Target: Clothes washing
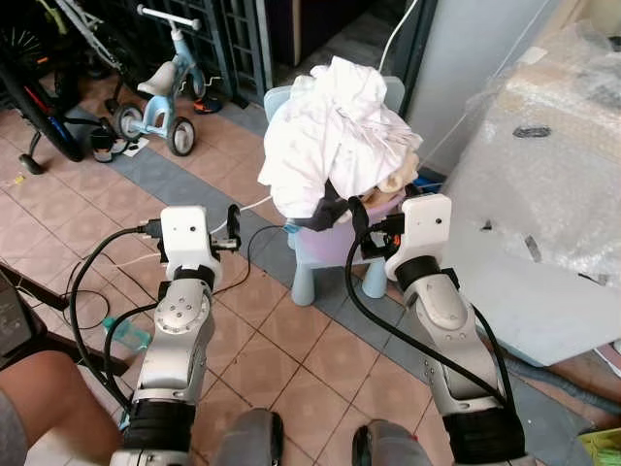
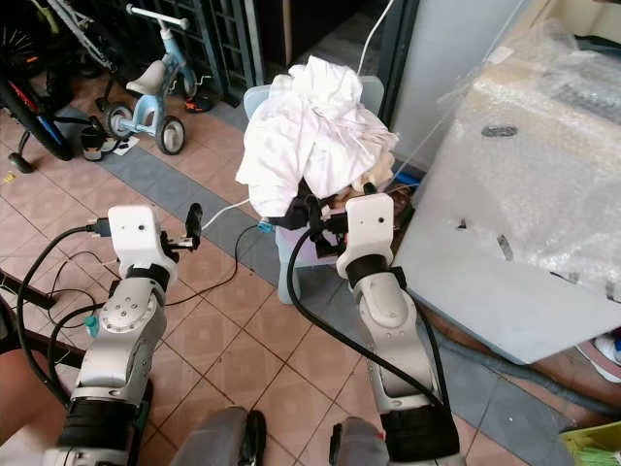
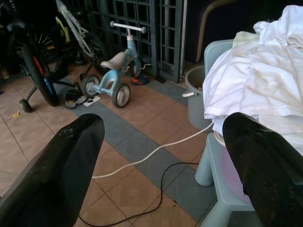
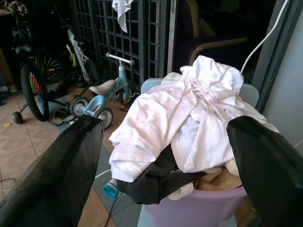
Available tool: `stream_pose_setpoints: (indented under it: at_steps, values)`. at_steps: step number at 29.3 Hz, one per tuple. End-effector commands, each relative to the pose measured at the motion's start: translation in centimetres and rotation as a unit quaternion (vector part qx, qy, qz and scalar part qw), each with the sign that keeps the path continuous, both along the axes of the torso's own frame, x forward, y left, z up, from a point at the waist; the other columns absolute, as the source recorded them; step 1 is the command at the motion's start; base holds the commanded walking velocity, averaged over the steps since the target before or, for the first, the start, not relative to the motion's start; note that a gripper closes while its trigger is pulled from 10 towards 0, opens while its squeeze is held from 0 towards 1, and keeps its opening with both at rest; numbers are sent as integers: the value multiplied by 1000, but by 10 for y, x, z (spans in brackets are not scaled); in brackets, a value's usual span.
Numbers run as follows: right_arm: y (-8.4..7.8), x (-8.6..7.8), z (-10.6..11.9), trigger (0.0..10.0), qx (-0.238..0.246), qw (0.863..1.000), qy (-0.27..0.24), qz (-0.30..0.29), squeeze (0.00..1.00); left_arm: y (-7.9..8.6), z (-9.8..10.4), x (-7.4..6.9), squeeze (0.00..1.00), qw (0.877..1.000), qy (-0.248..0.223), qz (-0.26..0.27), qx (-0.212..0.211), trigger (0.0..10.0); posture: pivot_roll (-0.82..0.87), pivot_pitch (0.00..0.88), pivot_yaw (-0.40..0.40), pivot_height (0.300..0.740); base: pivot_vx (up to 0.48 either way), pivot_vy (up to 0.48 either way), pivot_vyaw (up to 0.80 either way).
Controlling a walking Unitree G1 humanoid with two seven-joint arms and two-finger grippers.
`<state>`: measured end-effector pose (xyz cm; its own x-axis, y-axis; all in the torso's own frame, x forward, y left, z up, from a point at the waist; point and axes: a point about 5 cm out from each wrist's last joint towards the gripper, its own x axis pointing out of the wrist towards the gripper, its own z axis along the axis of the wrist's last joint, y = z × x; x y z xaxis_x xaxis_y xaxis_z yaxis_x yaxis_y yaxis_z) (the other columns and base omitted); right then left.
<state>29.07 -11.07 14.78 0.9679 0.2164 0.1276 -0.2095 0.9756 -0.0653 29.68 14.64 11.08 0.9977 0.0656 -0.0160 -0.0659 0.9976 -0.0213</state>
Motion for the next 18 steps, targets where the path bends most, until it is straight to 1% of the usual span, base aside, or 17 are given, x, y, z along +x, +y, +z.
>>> stream_pose_setpoints:
  at_steps: [1, 7, 18]
  values:
    - [-8, 1, -3, 10000, 0, 1000, 3, -13, 0, -9, 1, 0, 0, 1000, -4, -19, -6, 10000, -7, 149, 51, 740, 307, 0, 0]
    - [-6, 4, 0, 10000, -15, 1000, -10, -15, 0, -9, 1, 0, 0, 1000, -6, -23, -9, 10000, -6, 147, 49, 740, 379, 0, 0]
    - [-3, 3, -2, 10000, -30, 999, -18, 0, 0, -11, -1, 0, 0, 1000, -4, -24, -13, 10000, -14, 145, 48, 740, 440, 0, 0]
